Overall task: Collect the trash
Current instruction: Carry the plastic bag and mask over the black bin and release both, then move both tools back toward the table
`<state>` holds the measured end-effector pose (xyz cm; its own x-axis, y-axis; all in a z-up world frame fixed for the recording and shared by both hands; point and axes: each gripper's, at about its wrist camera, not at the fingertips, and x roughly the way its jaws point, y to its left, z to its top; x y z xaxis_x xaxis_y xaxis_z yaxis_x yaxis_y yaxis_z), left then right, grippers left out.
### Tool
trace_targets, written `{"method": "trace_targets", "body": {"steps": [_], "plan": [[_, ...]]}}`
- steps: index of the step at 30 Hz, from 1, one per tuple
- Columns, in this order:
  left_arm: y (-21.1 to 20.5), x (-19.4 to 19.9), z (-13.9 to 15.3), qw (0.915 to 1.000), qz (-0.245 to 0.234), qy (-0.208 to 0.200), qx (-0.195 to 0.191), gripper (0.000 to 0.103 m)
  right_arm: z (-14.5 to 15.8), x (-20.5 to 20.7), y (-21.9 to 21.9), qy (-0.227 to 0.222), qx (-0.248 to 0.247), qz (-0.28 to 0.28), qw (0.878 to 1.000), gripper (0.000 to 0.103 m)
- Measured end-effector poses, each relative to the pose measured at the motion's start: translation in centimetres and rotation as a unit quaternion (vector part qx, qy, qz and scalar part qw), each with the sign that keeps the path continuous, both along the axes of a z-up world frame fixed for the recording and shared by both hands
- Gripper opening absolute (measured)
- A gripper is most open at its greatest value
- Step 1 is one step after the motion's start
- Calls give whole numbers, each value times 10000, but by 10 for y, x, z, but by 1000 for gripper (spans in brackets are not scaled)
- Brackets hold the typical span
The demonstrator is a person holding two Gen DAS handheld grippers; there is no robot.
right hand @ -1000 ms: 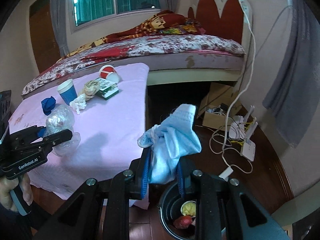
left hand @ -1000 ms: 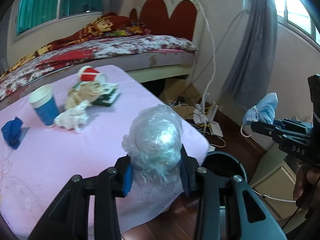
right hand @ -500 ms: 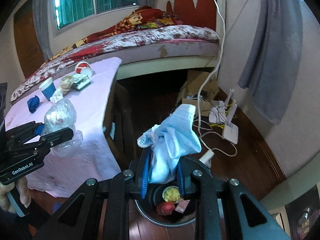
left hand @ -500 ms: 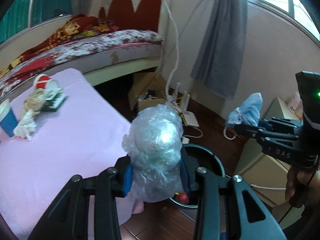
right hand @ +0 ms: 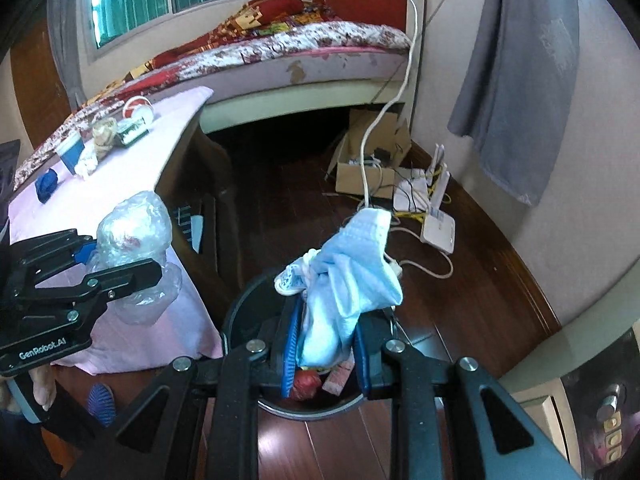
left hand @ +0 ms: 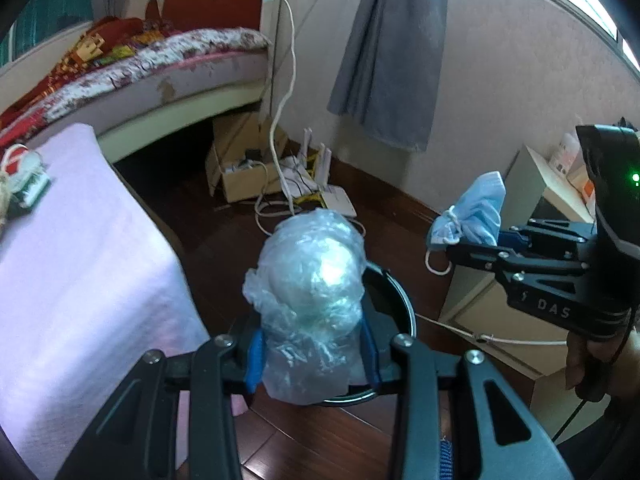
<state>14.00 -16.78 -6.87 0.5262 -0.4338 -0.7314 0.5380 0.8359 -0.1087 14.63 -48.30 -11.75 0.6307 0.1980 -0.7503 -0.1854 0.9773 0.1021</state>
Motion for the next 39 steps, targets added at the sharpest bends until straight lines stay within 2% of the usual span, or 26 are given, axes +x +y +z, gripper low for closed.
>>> {"method": "trace_targets", "body": {"steps": [12, 23, 25, 26, 27, 28, 29, 30, 32, 39], "plan": [[-13, 19, -50, 9979, -174, 628, 26, 40, -66, 15, 8, 562, -89, 459, 9973, 26], [-17, 41, -95, 9914, -295, 1273, 7, 40, -122, 36, 21, 1052, -319, 944, 9894, 26], [-17, 44, -103, 9895, -317, 1410, -79, 42, -132, 38, 25, 1113, -384, 1022, 9878, 26], [-18, 46, -107, 9881, -321, 1497, -170, 52, -138, 40, 27, 1122, -454, 1066, 9869, 26], [-17, 47, -112, 9877, -231, 1535, -178, 80, -143, 42, 28, 1128, -542, 1093, 9861, 40], [-14, 49, -115, 9877, -133, 1546, -178, 90, -149, 44, 27, 1153, -699, 1040, 9854, 56], [-10, 48, -118, 9875, -8, 1554, -250, 95, -157, 45, 26, 1130, -1081, 828, 9842, 87], [-8, 47, -119, 9877, 46, 1547, -221, 95, -161, 46, 24, 1133, -1184, 767, 9835, 98], [-5, 45, -121, 9885, 176, 1499, -80, 97, -166, 47, 17, 1231, -1152, 665, 9834, 98], [10, 40, -117, 9890, 491, 1392, 58, 98, -163, 45, -1, 1333, -967, 362, 9857, 100]]}}
